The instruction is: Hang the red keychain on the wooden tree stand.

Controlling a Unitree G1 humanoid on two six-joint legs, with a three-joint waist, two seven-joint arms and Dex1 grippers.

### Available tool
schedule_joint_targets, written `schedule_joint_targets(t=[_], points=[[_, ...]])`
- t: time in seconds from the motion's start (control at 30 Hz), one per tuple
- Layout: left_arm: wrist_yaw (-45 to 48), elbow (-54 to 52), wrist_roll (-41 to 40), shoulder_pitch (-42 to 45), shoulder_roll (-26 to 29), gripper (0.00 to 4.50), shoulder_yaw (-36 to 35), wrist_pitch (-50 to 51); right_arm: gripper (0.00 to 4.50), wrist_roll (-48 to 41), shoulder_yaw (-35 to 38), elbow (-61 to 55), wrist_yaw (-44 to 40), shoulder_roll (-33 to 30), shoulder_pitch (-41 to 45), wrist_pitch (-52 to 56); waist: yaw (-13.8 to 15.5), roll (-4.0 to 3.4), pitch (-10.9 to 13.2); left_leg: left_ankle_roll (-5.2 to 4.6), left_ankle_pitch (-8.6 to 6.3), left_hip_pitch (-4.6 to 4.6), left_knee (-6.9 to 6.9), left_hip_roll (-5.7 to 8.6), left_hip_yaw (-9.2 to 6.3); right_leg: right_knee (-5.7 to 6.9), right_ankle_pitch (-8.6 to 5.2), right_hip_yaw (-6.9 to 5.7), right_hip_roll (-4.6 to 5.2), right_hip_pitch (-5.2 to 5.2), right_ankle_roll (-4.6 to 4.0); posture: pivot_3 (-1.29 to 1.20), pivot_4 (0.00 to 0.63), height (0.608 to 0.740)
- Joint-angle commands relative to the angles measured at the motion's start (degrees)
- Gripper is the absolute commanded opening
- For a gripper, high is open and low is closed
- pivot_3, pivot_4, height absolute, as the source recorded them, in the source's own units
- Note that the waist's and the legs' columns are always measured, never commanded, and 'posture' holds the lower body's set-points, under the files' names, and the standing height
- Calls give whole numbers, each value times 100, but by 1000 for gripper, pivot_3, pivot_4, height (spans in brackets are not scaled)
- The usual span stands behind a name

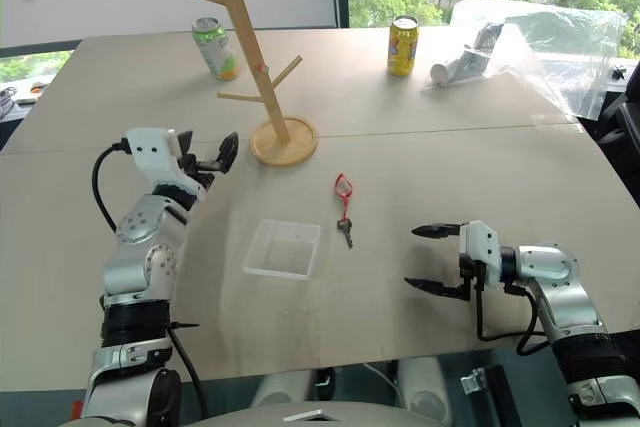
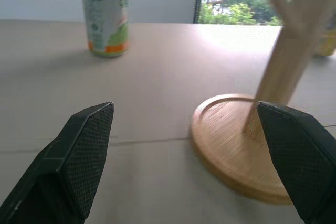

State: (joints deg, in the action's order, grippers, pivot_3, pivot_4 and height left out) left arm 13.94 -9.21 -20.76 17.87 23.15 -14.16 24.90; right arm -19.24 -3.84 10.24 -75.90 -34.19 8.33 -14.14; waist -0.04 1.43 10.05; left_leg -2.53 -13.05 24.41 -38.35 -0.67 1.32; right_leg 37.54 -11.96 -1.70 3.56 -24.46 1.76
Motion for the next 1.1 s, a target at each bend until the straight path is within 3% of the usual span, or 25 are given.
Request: schedule_joint_targets(t=[0.03,0.23,0.37,0.77,1.1], points=[[-232,-1995,-994,142,568,4500,-4,2364,4474,-26,38,115,-18,150,101,-388,-5,1,1,0,0,1,0,0,-2,-1,0,-2,0,0,0,0,150,740],[-446,-3194,-2057,486,1219,4500,-281,5315,4474,53,-49,510,-58,398,162,-859,14,-2,2,1,-1,-71,11,2,-5,-20,-16,-7,-1,73,17,0,150,740],[-499,-3517,-2305,905,1265,4500,-482,6633,4474,130,-102,760,-19,524,308,-1006,12,0,3,2,0,-71,11,-1,-10,-25,-20,-10,-9,76,17,0,150,740],[-1293,-3593,-4449,40,2298,4500,-992,6760,4474,195,-151,1096,13,667,552,-1192,-49,1,3,8,1,-72,14,-6,-13,-29,-16,16,-1,75,-19,0,150,740],[-2556,-3399,-6132,-402,2649,4500,-997,6517,4474,222,-207,1037,81,718,544,-1167,-20,2,3,9,1,-72,14,-4,-13,-31,-19,16,7,76,-26,0,150,740]])
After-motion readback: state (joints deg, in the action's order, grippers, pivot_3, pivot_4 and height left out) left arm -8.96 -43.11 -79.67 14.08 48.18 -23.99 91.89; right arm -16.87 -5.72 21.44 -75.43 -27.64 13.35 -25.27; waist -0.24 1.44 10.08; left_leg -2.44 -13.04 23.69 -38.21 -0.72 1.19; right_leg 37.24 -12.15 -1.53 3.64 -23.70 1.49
